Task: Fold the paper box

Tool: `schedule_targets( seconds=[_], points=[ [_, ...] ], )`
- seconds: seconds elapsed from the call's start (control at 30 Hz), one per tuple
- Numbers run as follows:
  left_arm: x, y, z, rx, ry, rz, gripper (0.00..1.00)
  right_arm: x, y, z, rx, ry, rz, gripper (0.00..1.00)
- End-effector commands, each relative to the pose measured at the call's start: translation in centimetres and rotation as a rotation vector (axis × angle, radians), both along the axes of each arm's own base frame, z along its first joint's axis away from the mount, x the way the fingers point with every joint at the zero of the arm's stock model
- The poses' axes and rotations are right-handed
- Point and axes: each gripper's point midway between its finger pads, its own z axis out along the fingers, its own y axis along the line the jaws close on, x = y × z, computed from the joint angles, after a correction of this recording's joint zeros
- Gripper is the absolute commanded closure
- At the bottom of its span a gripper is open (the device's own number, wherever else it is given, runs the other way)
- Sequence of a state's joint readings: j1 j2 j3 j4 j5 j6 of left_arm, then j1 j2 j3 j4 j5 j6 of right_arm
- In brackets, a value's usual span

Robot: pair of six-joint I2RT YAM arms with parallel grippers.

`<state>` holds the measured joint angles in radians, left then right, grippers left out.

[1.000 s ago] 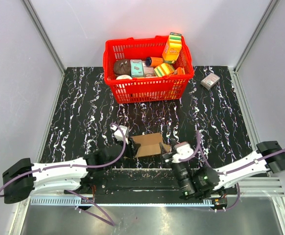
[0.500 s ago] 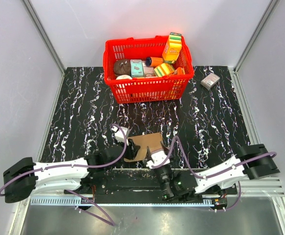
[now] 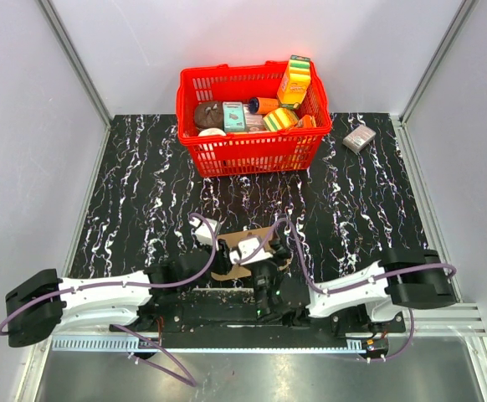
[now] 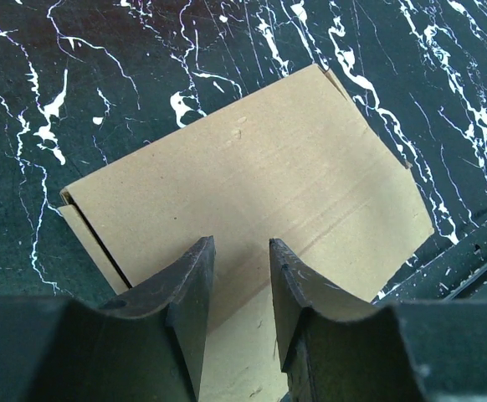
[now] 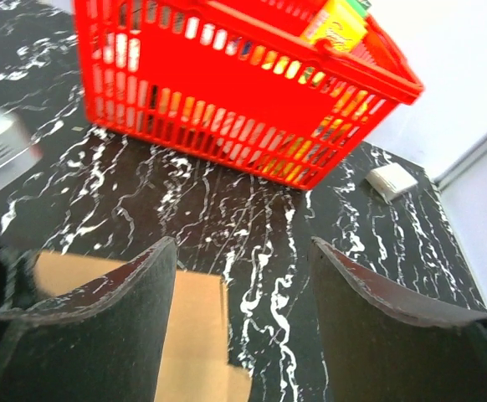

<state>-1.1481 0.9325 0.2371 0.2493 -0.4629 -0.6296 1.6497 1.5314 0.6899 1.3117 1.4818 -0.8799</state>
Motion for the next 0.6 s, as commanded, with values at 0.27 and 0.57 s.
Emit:
schedule_targets(
  seconds=[0.27, 0.57],
  points=[
    [0.2, -1.1, 0.9, -0.063, -0.007, -0.007, 0.63, 3.6, -2.0, -0.1, 0.091, 0.064, -0.238, 0.28],
    [0.3, -1.6, 1.5, -0.086, -0.009, -0.009, 0.63, 6.9, -5.1, 4.2, 0.156, -0.013, -0.273, 0.26]
  ],
)
